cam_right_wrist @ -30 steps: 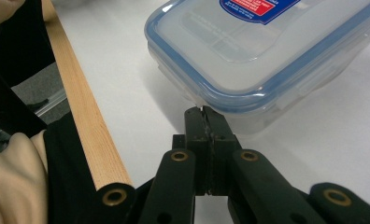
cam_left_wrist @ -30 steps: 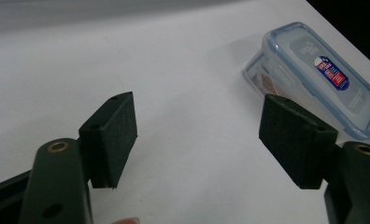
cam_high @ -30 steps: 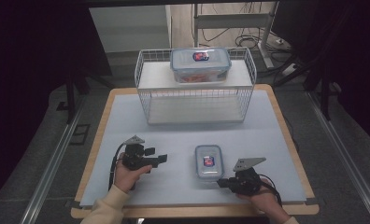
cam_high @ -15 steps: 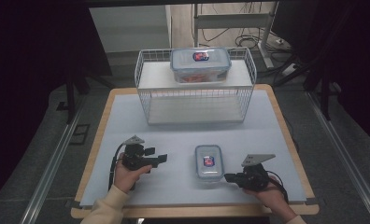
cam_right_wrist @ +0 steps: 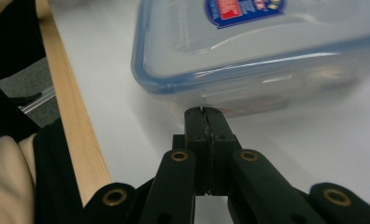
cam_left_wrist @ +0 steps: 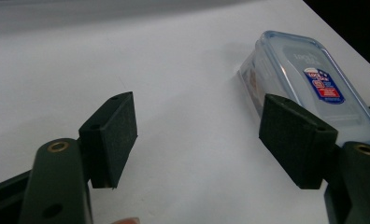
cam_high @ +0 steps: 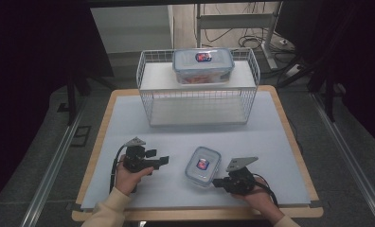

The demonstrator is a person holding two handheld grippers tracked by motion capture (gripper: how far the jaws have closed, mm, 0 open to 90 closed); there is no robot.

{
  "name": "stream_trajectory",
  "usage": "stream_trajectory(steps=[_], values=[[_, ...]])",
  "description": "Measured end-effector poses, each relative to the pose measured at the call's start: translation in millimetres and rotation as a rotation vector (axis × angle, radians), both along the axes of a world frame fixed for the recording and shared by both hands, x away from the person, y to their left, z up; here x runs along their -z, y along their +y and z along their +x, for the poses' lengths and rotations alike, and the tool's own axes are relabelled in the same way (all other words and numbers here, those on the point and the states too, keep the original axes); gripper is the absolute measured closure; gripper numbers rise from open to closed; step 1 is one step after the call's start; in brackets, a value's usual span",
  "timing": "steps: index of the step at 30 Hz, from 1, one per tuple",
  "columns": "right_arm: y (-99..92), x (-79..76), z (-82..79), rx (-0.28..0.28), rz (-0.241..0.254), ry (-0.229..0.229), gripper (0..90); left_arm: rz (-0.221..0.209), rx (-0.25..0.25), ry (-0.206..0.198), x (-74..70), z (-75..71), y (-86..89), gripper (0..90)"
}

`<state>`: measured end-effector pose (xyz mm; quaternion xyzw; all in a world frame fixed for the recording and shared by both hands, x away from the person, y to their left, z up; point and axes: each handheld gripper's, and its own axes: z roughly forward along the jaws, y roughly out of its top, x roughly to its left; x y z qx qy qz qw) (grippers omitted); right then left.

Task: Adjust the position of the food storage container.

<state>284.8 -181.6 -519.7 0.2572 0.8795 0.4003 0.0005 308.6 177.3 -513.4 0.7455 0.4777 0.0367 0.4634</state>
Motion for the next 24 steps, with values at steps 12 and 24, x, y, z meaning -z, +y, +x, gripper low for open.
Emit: stream_trajectory(steps=[12,24], values=[[62.3,10.0,-2.2,-0.016,0.029,0.010,89.3,-0.006,-0.016,-0.002,0.1,0.3,4.3,27.4],[90.7,15.4,5.6,0.041,0.035,-0.017,89.3,0.003,-0.024,-0.002,1.6,1.6,6.6,27.4]])
